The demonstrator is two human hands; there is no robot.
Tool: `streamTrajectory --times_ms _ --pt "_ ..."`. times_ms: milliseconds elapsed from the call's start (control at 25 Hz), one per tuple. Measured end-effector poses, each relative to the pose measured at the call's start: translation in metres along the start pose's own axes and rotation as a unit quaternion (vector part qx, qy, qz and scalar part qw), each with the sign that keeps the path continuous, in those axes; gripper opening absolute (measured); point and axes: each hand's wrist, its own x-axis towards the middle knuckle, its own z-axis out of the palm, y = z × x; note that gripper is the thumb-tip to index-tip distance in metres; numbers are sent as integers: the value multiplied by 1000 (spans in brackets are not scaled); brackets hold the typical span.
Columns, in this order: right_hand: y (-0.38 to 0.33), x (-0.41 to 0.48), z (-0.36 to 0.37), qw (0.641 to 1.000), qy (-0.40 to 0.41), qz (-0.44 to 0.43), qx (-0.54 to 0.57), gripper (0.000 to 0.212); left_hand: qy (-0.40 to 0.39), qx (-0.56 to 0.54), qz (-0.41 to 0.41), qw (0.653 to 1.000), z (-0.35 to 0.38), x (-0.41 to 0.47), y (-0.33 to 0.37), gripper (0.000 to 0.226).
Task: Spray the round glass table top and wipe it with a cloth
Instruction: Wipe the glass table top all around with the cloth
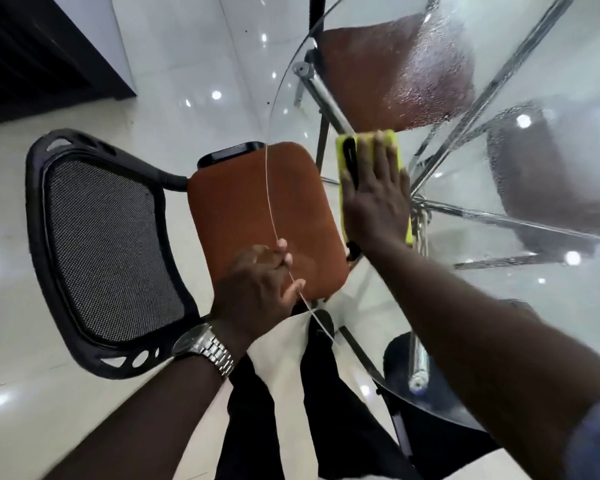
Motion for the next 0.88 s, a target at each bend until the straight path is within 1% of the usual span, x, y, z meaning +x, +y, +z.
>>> streamTrajectory --times_ms 40,120,240,320,360,400,440,480,560,600,640,680,720,800,840,880 --pt "11 -26 -2 1000 -1 -24 -20 65 3 8 -7 1000 -2 2 2 47" --pt "25 -50 -1 989 -11 -136 -61 64 0 26 -10 1000 -4 9 8 45" --pt "6 4 5 955 -27 -284 -77 63 9 45 -4 999 -2 18 15 46" --pt "-14 55 13 925 -33 -371 -79 63 41 65 -2 997 -3 24 20 38" --pt "-15 75 12 914 -37 -398 -76 63 59 66 -9 996 -6 30 23 31" --pt "-7 85 7 910 -39 -406 -71 62 73 63 -24 995 -8 37 27 25" --pt "10 85 2 918 -35 -390 -65 61 77 60 -40 994 -10 44 31 21" --pt "35 76 -5 934 -27 -349 -70 59 68 53 -51 995 -9 52 35 21" --pt "96 42 -25 963 -7 -249 -101 59 47 23 -43 998 -4 72 49 27" --pt "119 23 -32 969 -2 -217 -114 60 44 3 -32 999 0 80 57 32" --pt "131 13 -35 971 -2 -206 -125 61 44 -18 -22 999 4 87 63 39" --pt "131 15 -32 967 -4 -215 -133 61 41 -35 -15 998 11 94 69 48" --pt "119 27 -27 960 -8 -248 -132 61 38 -43 -12 998 18 100 73 57" --pt "75 66 -13 933 -9 -342 -111 59 34 -30 -15 999 31 105 75 70" --pt "58 82 -8 926 -12 -364 -96 59 34 -17 -14 999 35 105 76 74" --pt "53 96 -7 929 -8 -361 -82 60 34 -3 -10 999 40 105 77 75"
